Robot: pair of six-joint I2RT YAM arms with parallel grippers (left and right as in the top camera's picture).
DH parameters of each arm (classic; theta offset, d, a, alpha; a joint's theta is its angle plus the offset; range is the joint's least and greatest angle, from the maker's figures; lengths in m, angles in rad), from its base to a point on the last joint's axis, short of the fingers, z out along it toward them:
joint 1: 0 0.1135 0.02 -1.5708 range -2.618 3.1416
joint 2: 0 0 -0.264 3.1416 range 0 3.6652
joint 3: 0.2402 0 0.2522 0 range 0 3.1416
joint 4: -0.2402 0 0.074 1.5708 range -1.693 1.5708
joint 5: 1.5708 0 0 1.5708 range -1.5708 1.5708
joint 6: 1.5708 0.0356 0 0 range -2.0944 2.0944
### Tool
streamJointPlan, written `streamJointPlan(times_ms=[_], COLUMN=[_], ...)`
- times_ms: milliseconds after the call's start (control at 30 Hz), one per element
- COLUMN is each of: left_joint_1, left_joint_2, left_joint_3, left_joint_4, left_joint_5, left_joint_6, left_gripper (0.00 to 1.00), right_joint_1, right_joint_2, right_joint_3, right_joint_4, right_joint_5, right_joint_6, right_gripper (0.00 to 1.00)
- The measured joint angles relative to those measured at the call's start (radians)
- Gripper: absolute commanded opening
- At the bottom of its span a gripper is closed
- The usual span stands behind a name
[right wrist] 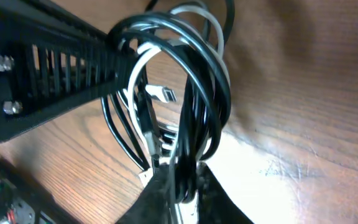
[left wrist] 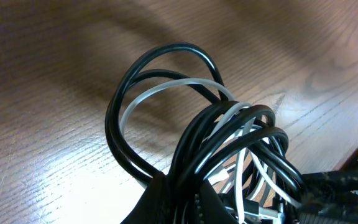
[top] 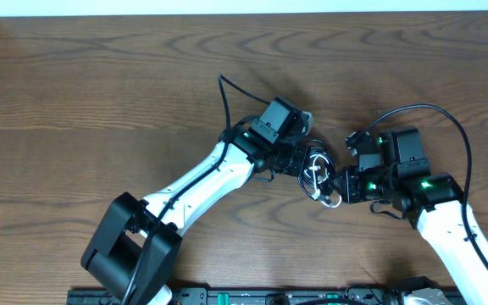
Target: Untangle cables
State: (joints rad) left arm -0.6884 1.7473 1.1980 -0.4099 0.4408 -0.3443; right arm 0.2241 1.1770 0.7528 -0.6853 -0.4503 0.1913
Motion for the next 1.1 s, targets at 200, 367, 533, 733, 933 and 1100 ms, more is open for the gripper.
streamJointPlan(times_ms=[200, 367, 533, 733, 933, 1100], left_joint_1=[0.0, 0.0, 0.04, 0.19, 0.158, 0.098], left_joint_2=[0.0, 0.0, 0.0, -0.043, -0.093, -0.093], left_joint_3=[0.0, 0.0, 0.0, -0.001, -0.001, 0.0], left_joint_4=[0.01, 0.01, -0.047, -0.174, -0.171, -0.159], left_joint_5=[-0.011, -0.025, -0.041, -0.113, -0.105, -0.1], left_joint_6=[0.0, 0.0, 0.0, 0.031, 0.038, 0.038], left_gripper=[0.08, 0.07, 0.07, 0.08, 0.08, 0.08], right_joint_1=[0.001, 0.002, -0.002, -0.126, -0.191, -0.097], right_joint_2=[0.0, 0.0, 0.0, 0.0, 0.0, 0.0], right_joint_3=[0.0, 0.0, 0.005, 0.005, 0.005, 0.005], right_joint_4=[-0.008, -0.037, -0.188, -0.225, -0.005, -0.006], right_joint_5=[-0.009, -0.007, 0.309, 0.666, 0.233, -0.18], right_joint_6=[0.002, 0.002, 0.096, 0.261, 0.092, -0.122], right_gripper=[0.01, 0.01, 0.01, 0.01, 0.33, 0.38])
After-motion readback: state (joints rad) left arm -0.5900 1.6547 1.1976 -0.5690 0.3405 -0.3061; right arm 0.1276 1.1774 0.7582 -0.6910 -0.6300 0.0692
